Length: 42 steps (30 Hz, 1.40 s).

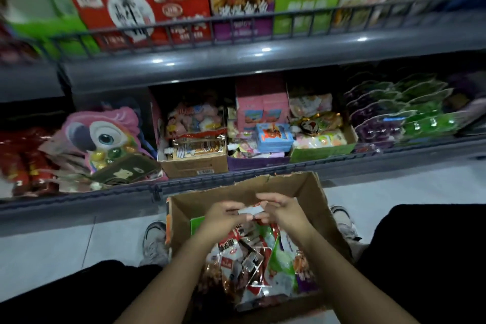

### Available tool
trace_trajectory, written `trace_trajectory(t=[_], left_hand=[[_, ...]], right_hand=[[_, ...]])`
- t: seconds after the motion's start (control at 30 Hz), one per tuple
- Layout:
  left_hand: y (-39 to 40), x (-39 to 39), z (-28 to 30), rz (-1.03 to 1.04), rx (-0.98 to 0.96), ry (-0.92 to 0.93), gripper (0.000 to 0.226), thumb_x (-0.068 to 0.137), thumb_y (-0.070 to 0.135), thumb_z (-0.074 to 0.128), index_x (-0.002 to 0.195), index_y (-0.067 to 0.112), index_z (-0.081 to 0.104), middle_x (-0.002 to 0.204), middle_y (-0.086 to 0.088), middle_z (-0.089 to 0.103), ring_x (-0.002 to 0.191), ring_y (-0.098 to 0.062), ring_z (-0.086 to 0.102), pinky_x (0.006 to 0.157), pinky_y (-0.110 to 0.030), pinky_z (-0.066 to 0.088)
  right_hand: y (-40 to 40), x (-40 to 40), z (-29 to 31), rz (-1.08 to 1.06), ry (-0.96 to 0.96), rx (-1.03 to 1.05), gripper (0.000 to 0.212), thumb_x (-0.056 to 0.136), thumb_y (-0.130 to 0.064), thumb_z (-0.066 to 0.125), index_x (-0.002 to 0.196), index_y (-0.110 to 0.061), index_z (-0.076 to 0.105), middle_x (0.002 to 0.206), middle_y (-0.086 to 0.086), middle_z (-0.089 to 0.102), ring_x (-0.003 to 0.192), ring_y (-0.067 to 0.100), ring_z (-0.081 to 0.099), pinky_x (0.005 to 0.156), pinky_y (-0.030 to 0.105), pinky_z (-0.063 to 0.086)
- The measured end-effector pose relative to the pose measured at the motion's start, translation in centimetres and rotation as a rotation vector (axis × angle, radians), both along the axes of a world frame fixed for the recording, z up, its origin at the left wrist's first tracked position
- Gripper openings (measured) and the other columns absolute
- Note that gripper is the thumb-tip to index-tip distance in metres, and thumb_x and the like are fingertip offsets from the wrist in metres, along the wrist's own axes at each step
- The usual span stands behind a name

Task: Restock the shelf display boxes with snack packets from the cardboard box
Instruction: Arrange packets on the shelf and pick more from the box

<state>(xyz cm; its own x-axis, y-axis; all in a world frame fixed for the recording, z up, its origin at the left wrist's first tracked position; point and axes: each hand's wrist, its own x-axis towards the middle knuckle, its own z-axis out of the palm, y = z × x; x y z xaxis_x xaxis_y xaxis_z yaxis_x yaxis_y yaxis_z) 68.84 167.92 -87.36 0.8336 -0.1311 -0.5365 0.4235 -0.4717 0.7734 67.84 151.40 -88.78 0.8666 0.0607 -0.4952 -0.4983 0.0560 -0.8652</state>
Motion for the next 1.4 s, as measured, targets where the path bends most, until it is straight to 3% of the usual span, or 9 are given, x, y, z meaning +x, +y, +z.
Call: trace_trajectory(t=[0.3,0.47,0.67,0.87,0.97,1.07,1.2,1.3,1.4], left_hand=[[1.8,2.7,13.7,-0.206,0.071,-0.306,0.015,0.081,0.035,0.070,0.095,0.031,0.069,0.093,0.019,0.065,0.088,0.003,0.058,0.077,-0.014,0.044],[2.0,2.8,18.2,-0.053,-0.037,-0.448,0.010,0.085,0.026,0.066,0.086,0.019,0.074,0.075,-0.003,0.072,0.060,-0.002,0.061,0.057,-0.013,0.048],[1.9,3.8,21.9,0.044,-0.128,-0.556,0.017,0.086,0.028,0.065,0.080,0.016,0.074,0.054,0.012,0.064,0.052,0.001,0.058,0.055,-0.015,0.047],[2.4,5.4,25.0,0.129,-0.203,-0.618,0.025,0.088,0.032,0.062,0.078,0.011,0.070,0.046,0.011,0.059,0.041,-0.004,0.055,0.039,-0.015,0.038],[2.7,6.0,26.1,0.166,-0.224,-0.699,0.024,0.088,0.035,0.061,0.079,0.015,0.071,0.058,0.009,0.067,0.056,-0.007,0.065,0.046,-0.020,0.046],[3.0,7.2,26.6,0.219,-0.293,-0.766,0.022,0.090,0.035,0.058,0.083,0.019,0.070,0.075,0.006,0.071,0.071,-0.009,0.068,0.059,-0.022,0.053],[4.0,9.1,26.8,0.251,-0.173,-0.956,0.014,0.094,0.030,0.054,0.102,0.027,0.064,0.101,0.010,0.066,0.093,-0.003,0.060,0.074,-0.015,0.049],[5.1,10.5,25.9,0.255,0.220,-1.176,0.028,0.094,0.030,0.052,0.121,0.025,0.059,0.123,0.009,0.051,0.117,-0.004,0.038,0.101,-0.025,0.026],[5.6,11.6,25.1,0.168,0.421,-1.311,0.039,0.093,0.036,0.045,0.128,0.024,0.056,0.144,0.006,0.040,0.133,-0.006,0.021,0.110,-0.027,-0.001]], right_hand=[[-0.3,1.5,12.4,0.034,-0.208,0.088,0.014,0.091,-0.013,0.058,0.101,-0.007,0.066,0.096,0.010,0.071,0.084,0.017,0.071,0.075,0.024,0.057],[0.1,2.3,18.1,0.102,-0.360,-0.008,0.013,0.091,-0.010,0.056,0.099,-0.004,0.065,0.081,0.007,0.071,0.070,0.013,0.070,0.063,0.019,0.055],[0.5,3.6,23.6,0.093,-0.579,-0.386,0.021,0.090,-0.022,0.060,0.076,-0.010,0.069,0.055,0.001,0.061,0.043,0.004,0.053,0.043,0.015,0.041],[1.1,5.6,27.1,0.181,-0.627,-0.558,0.031,0.082,-0.035,0.068,0.078,-0.004,0.070,0.078,0.013,0.068,0.068,0.023,0.063,0.064,0.032,0.051],[1.6,6.9,28.6,0.259,-0.627,-0.578,0.019,0.084,-0.029,0.068,0.088,-0.011,0.071,0.080,0.004,0.071,0.070,0.012,0.062,0.071,0.031,0.051],[2.3,8.7,30.1,0.227,-0.697,-0.607,0.013,0.083,-0.025,0.068,0.088,-0.012,0.071,0.089,0.012,0.073,0.083,0.024,0.068,0.081,0.043,0.054],[2.9,10.9,33.0,0.187,-0.751,-0.668,0.013,0.085,-0.024,0.066,0.089,-0.013,0.069,0.087,0.003,0.072,0.081,0.018,0.068,0.075,0.035,0.055],[3.4,12.7,35.2,0.128,-0.807,-0.722,0.018,0.087,-0.027,0.064,0.088,-0.009,0.067,0.081,0.005,0.070,0.065,0.018,0.060,0.057,0.026,0.049],[4.2,14.6,37.1,0.047,-0.877,-0.829,0.025,0.088,-0.030,0.062,0.083,-0.006,0.064,0.069,0.004,0.064,0.053,0.009,0.053,0.043,0.015,0.037]])
